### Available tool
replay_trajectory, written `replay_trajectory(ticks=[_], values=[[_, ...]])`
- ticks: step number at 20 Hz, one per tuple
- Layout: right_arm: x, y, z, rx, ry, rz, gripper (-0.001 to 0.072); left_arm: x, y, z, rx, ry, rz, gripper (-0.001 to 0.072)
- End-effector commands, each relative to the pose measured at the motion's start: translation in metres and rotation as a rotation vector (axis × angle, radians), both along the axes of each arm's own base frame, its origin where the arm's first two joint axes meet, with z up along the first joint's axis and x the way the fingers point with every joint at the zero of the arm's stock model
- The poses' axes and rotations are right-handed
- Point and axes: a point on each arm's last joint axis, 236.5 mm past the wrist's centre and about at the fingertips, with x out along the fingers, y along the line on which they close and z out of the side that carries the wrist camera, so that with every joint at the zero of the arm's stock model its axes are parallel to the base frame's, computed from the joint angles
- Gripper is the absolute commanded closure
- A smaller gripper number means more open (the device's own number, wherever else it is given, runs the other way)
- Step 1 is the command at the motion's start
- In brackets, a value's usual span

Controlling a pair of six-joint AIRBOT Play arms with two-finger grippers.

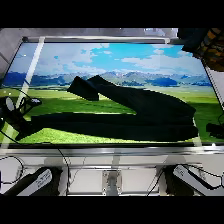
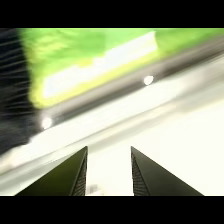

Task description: Fold the clothes and pants, and hang the long-sleeved shirts on hangers.

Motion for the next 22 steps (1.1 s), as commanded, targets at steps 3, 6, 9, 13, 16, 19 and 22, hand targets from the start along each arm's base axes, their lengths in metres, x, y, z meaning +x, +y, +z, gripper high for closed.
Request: replay_trajectory(ticks=[3, 6, 9, 13, 16, 19, 22], values=[[-0.027, 0.001, 0.001, 0.049, 0.015, -0.107, 0.0399, -0.011, 0.012, -0.007, 0.041, 0.073, -0.022, 0.0682], [-0.025, -0.005, 0.001, 0.03, -0.005, -0.126, 0.04, -0.005, 0.014, -0.007, 0.051, 0.05, -0.029, 0.0492], [-0.007, -0.004, 0.0, 0.039, -0.081, -0.132, 0.0399, -0.004, 0.018, -0.005, 0.066, 0.05, -0.044, 0.0308], [0.018, -0.002, -0.001, 0.054, -0.19, -0.143, 0.0364, -0.006, 0.032, 0.001, 0.127, 0.066, -0.057, 0.0292], [0.042, 0.002, 0.002, 0.079, -0.292, -0.161, 0.0189, 0.012, 0.039, 0.02, 0.151, -0.007, -0.029, 0.0292], [0.086, 0.032, 0.004, 0.169, -0.409, -0.131, 0.0191, 0.074, 0.01, 0.053, 0.017, -0.265, 0.035, 0.0292], [0.152, 0.103, 0.008, 0.253, -0.507, 0.059, 0.0215, 0.13, -0.049, 0.083, -0.198, -0.488, 0.031, 0.0292]])
